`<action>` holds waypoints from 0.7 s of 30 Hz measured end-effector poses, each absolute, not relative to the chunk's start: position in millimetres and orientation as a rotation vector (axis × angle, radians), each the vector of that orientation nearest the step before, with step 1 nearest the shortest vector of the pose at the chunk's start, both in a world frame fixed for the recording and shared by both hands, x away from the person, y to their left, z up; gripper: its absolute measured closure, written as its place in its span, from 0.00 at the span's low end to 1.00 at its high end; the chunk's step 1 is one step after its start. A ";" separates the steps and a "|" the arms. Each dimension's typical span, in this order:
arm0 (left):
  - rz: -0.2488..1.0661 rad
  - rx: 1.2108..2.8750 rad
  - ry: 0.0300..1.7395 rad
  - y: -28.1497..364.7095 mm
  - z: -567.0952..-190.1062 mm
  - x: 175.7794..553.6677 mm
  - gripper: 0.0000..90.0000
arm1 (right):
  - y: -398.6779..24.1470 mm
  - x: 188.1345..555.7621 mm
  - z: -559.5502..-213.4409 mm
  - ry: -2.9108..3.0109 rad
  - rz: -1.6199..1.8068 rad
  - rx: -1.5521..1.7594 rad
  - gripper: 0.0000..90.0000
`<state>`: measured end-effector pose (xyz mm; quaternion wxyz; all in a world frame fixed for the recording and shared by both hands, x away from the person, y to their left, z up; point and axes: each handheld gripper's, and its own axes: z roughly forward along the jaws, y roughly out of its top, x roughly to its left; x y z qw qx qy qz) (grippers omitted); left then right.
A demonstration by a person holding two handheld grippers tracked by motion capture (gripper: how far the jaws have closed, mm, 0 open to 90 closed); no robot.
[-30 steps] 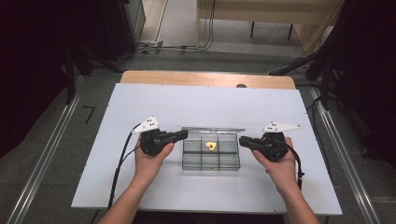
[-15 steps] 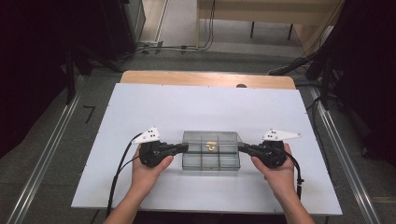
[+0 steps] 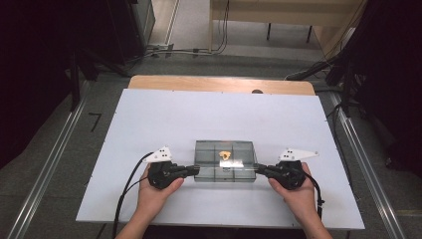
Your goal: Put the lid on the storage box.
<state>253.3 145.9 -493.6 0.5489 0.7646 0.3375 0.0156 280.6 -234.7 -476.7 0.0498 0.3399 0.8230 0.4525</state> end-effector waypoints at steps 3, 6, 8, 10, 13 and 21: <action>0.029 1.821 0.807 149.4 -495.5 250.1 1.00 | -233.6 276.9 -480.3 2.523 1.364 1.026 0.98; 0.016 1.835 0.818 152.7 -498.0 248.7 1.00 | -232.7 273.1 -481.3 2.533 1.348 1.011 0.98; 0.030 1.854 0.825 153.0 -498.9 248.5 1.00 | -232.6 271.9 -481.6 2.537 1.347 1.006 0.98; 0.028 1.864 0.829 153.5 -499.2 249.0 1.00 | -232.4 271.7 -481.3 2.536 1.344 1.006 0.98; 0.026 1.877 0.830 153.8 -499.7 248.7 1.00 | -232.4 270.3 -480.8 2.538 1.342 1.012 0.98; 0.021 1.901 0.838 158.6 -502.7 242.7 1.00 | -243.1 265.2 -484.3 2.546 1.305 1.029 0.98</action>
